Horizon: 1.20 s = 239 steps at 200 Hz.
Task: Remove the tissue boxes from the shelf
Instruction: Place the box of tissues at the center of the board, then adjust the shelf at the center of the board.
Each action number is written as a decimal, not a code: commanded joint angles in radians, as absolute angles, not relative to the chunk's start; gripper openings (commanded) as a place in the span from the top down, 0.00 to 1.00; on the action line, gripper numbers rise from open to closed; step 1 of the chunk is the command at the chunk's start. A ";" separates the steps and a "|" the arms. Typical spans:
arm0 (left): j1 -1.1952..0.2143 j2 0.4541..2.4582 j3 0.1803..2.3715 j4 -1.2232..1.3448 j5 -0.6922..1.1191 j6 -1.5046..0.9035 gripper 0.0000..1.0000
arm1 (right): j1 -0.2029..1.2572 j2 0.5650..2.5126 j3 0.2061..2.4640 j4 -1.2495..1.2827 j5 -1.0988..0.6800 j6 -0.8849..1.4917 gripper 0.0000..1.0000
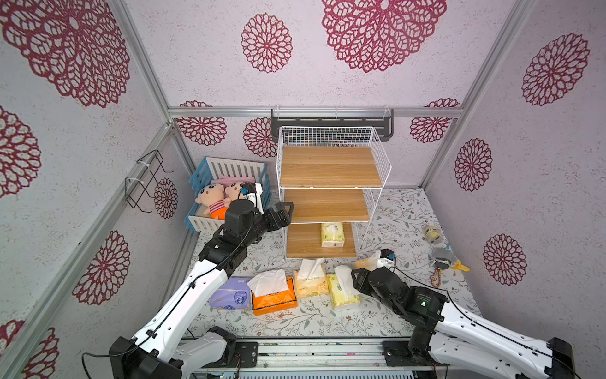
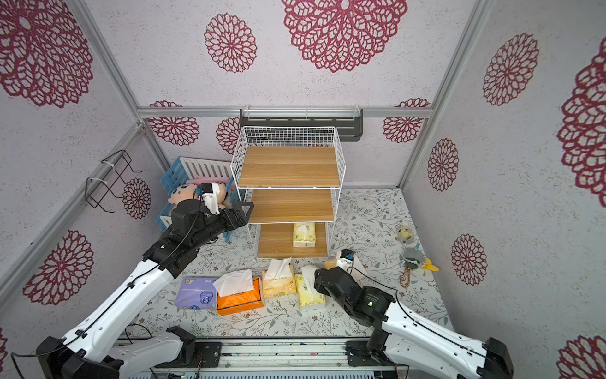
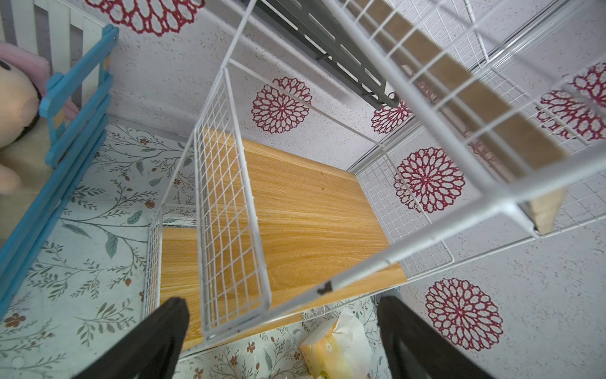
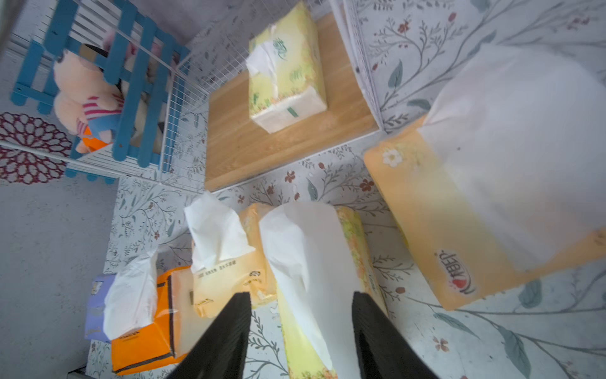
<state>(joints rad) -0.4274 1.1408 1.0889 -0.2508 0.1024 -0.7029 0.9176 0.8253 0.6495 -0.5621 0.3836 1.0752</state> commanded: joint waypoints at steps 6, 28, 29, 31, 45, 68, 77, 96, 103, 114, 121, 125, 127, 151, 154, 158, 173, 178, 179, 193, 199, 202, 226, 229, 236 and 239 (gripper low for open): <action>-0.435 1.115 1.069 -0.249 0.097 -0.696 0.03 | 0.784 0.866 0.683 -0.576 0.317 0.994 0.59; -0.436 1.106 1.060 -0.253 0.092 -0.690 0.03 | 0.697 0.877 0.662 -0.468 0.232 0.951 0.69; -0.436 1.106 1.060 -0.252 0.091 -0.691 0.03 | 0.694 0.878 0.660 -0.462 0.229 0.949 0.69; -0.436 1.106 1.059 -0.252 0.091 -0.690 0.03 | 0.689 0.879 0.659 -0.448 0.224 0.947 0.69; -0.436 1.103 1.053 -0.252 0.087 -0.688 0.03 | 0.643 0.893 0.638 -0.352 0.155 0.934 0.71; -0.436 1.106 1.046 -0.250 0.087 -0.688 0.03 | 0.548 0.947 0.611 -0.211 0.025 0.925 0.73; -0.436 1.107 1.046 -0.250 0.088 -0.686 0.03 | 0.520 0.976 0.610 -0.168 -0.011 0.918 0.74; -0.436 1.112 1.047 -0.251 0.090 -0.682 0.03 | 0.462 1.041 0.618 -0.109 -0.068 0.908 0.79; -0.436 1.114 1.047 -0.251 0.091 -0.680 0.03 | 0.445 1.063 0.622 -0.094 -0.078 0.904 0.80; -0.436 1.119 1.048 -0.250 0.091 -0.680 0.03 | 0.423 1.093 0.628 -0.079 -0.091 0.896 0.82; -0.436 1.120 1.048 -0.247 0.092 -0.680 0.03 | 0.408 1.108 0.630 -0.065 -0.098 0.890 0.82; -0.436 1.121 1.048 -0.247 0.092 -0.680 0.03 | 0.403 1.115 0.631 -0.060 -0.103 0.888 0.82; -0.436 1.122 1.047 -0.246 0.092 -0.680 0.03 | 0.398 1.119 0.631 -0.057 -0.104 0.887 0.82; -0.436 1.136 1.042 -0.228 0.092 -0.684 0.03 | 0.363 1.151 0.629 -0.011 -0.120 0.891 0.84; -0.436 1.139 1.040 -0.225 0.093 -0.684 0.03 | 0.361 1.156 0.629 -0.003 -0.122 0.892 0.84; -0.436 1.143 1.039 -0.220 0.094 -0.687 0.03 | 0.358 1.163 0.630 0.003 -0.124 0.892 0.84; -0.436 1.160 1.039 -0.211 0.104 -0.692 0.03 | 0.346 1.191 0.633 0.032 -0.136 0.893 0.84; -0.436 1.166 1.039 -0.207 0.109 -0.695 0.03 | 0.342 1.199 0.635 0.039 -0.139 0.893 0.84; -0.436 1.167 1.039 -0.207 0.109 -0.695 0.03 | 0.341 1.203 0.636 0.042 -0.139 0.894 0.84; -0.436 1.182 1.043 -0.201 0.121 -0.699 0.03 | 0.328 1.232 0.643 0.058 -0.146 0.894 0.84; -0.436 1.189 1.046 -0.200 0.125 -0.699 0.03 | 0.324 1.242 0.646 0.066 -0.146 0.894 0.84; -0.435 1.192 1.046 -0.200 0.127 -0.699 0.03 | 0.322 1.248 0.647 0.071 -0.145 0.895 0.84; -0.437 1.200 1.049 -0.195 0.125 -0.696 0.03 | 0.298 1.292 0.661 0.102 -0.151 0.894 0.85; -0.437 1.201 1.049 -0.195 0.124 -0.696 0.03 | 0.294 1.299 0.664 0.104 -0.152 0.893 0.85; -0.437 1.201 1.049 -0.193 0.123 -0.696 0.03 | 0.288 1.315 0.671 0.110 -0.156 0.891 0.86; -0.438 1.203 1.049 -0.192 0.122 -0.695 0.03 | 0.285 1.321 0.674 0.110 -0.158 0.889 0.86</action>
